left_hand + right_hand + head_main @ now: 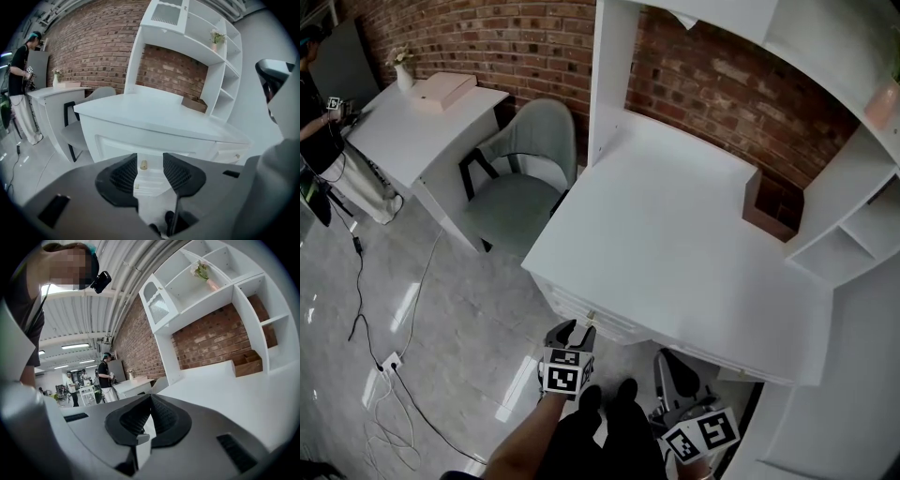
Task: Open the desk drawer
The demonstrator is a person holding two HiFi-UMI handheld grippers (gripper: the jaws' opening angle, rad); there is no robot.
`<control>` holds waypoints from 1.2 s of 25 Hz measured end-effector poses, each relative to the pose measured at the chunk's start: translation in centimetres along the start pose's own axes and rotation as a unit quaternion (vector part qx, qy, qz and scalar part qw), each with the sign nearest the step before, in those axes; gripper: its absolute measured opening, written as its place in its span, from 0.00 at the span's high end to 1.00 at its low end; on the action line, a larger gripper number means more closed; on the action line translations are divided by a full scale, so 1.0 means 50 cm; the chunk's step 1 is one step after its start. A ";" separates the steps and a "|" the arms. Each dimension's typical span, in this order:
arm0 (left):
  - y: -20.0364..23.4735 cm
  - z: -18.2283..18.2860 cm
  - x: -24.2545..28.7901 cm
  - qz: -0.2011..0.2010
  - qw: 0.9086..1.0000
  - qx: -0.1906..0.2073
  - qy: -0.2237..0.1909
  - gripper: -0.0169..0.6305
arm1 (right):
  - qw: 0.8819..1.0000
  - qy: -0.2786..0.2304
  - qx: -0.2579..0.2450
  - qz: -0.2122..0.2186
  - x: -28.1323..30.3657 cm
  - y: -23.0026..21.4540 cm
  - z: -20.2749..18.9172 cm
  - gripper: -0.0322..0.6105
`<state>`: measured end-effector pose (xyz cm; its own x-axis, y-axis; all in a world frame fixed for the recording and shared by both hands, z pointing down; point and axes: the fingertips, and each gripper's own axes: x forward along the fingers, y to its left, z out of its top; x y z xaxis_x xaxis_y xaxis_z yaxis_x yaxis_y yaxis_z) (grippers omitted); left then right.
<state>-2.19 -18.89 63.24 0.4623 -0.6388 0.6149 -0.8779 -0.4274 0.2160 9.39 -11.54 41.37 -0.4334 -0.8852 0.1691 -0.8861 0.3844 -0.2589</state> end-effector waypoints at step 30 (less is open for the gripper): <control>0.032 -0.093 0.217 0.027 0.996 0.014 0.089 0.77 | 0.995 0.076 -0.001 0.066 0.080 -0.065 -0.052 0.94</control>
<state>0.85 -23.53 73.77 0.3833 -0.5386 0.7503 -0.8955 -0.4155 0.1592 10.11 -15.64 45.38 -0.5651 -0.7776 0.2758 -0.8204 0.4945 -0.2870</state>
